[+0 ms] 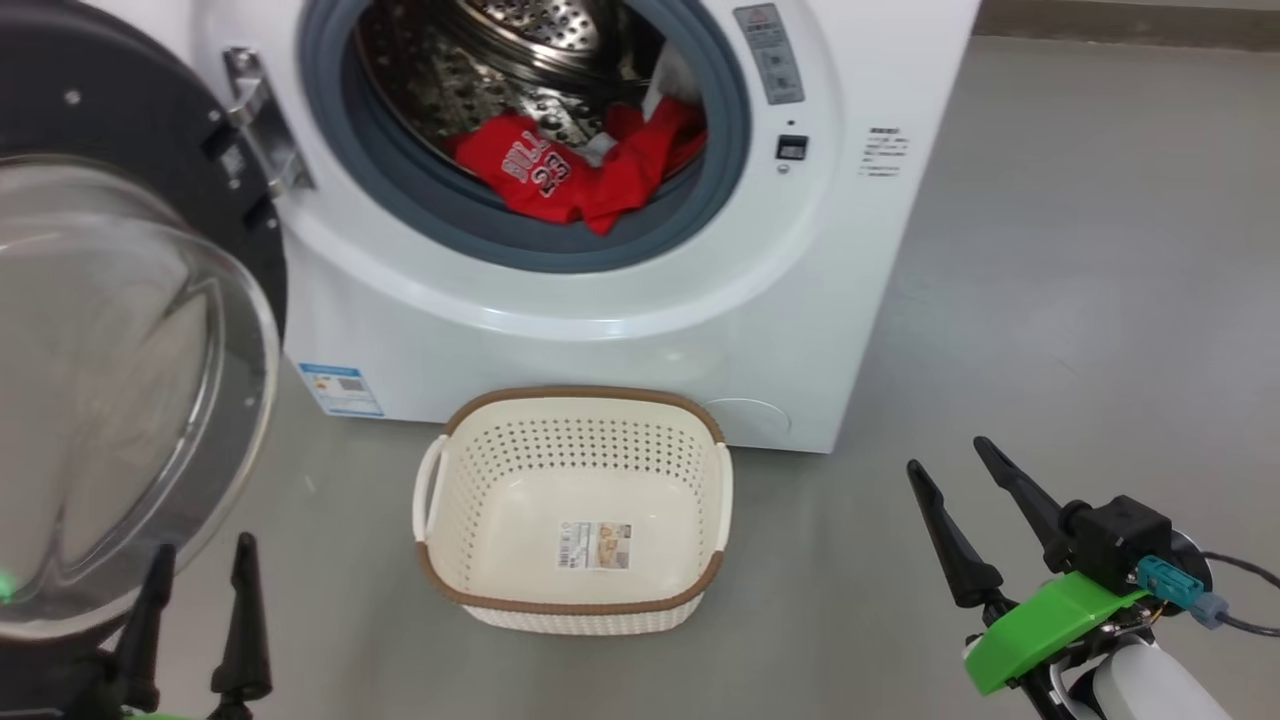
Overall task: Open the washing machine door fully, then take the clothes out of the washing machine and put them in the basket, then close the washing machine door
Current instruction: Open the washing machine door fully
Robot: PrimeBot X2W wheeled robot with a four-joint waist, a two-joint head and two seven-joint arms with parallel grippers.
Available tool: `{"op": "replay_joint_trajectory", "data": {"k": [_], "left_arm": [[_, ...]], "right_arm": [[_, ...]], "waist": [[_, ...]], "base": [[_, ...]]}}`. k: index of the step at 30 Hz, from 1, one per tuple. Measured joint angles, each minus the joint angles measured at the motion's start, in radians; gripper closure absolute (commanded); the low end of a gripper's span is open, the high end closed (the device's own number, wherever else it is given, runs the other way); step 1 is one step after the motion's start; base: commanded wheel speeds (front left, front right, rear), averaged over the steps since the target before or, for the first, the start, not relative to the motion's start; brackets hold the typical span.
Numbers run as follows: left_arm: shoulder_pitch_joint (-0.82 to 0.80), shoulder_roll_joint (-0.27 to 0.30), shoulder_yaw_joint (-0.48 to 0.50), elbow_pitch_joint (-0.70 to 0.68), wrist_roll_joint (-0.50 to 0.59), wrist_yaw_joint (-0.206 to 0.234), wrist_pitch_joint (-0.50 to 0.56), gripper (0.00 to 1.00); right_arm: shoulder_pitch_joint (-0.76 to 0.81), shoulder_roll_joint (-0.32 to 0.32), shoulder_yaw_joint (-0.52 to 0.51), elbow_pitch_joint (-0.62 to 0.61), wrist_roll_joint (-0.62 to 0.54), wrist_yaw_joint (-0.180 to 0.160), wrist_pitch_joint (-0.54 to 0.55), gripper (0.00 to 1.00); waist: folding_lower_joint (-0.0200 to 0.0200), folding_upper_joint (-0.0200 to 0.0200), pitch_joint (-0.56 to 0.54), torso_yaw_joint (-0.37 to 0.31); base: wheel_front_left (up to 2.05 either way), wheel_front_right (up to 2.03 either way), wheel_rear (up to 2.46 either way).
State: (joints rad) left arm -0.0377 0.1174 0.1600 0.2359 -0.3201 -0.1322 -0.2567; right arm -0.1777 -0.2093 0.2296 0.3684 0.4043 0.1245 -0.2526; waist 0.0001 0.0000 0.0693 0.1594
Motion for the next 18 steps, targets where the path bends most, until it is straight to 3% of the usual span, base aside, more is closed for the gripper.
{"op": "replay_joint_trajectory", "data": {"k": [18], "left_arm": [[0.042, 0.064, -0.125, -0.054, -0.074, 0.0, 0.0, 0.0]], "right_arm": [[0.035, 0.021, -0.061, -0.027, -0.004, 0.0, 0.0, 0.0]], "waist": [[-0.0001, 0.0, 0.012, -0.175]], "base": [[0.0, 0.0, 0.0]]}}
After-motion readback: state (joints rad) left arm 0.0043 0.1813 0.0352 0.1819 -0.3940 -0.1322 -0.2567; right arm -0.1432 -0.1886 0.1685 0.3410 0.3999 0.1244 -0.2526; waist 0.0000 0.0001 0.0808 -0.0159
